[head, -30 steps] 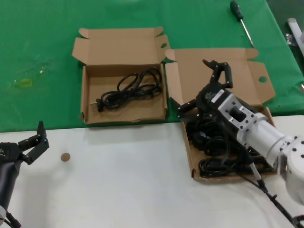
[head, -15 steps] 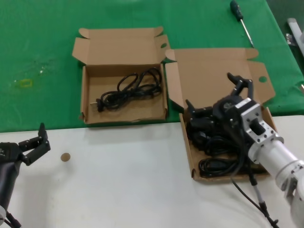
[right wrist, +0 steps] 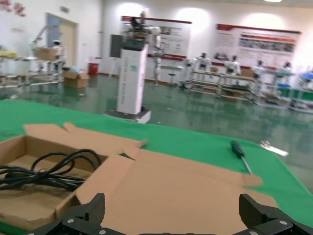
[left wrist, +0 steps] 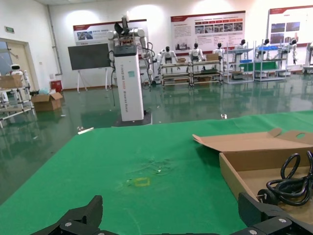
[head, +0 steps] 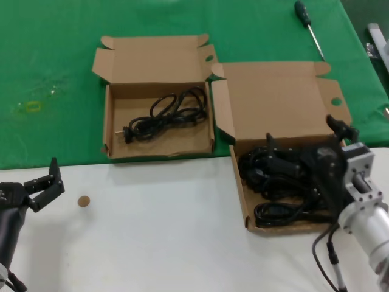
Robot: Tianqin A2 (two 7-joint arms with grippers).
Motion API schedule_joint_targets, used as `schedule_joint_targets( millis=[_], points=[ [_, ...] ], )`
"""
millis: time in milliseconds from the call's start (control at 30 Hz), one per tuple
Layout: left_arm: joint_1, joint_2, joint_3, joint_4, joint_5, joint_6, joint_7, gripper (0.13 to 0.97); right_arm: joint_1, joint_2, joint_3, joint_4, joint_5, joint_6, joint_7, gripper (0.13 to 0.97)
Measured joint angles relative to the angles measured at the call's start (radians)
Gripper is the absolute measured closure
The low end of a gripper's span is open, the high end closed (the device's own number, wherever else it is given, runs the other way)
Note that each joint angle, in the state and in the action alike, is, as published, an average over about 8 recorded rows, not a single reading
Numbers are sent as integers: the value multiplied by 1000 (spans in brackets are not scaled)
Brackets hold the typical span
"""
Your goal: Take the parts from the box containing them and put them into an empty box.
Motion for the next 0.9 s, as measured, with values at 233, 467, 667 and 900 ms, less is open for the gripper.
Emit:
schedule_joint_targets(
  millis=[233, 467, 667, 900],
  points=[
    [0, 0, 0, 0, 0, 0, 0, 132, -30, -4, 14, 21, 10, 24, 26, 129],
    [0, 0, 0, 0, 0, 0, 0, 132, -31, -4, 14, 22, 11, 25, 27, 129],
    [0, 0, 0, 0, 0, 0, 0, 132, -31, -4, 14, 22, 11, 25, 27, 129],
    [0, 0, 0, 0, 0, 0, 0, 132, -31, -4, 14, 22, 11, 25, 27, 129]
  ],
)
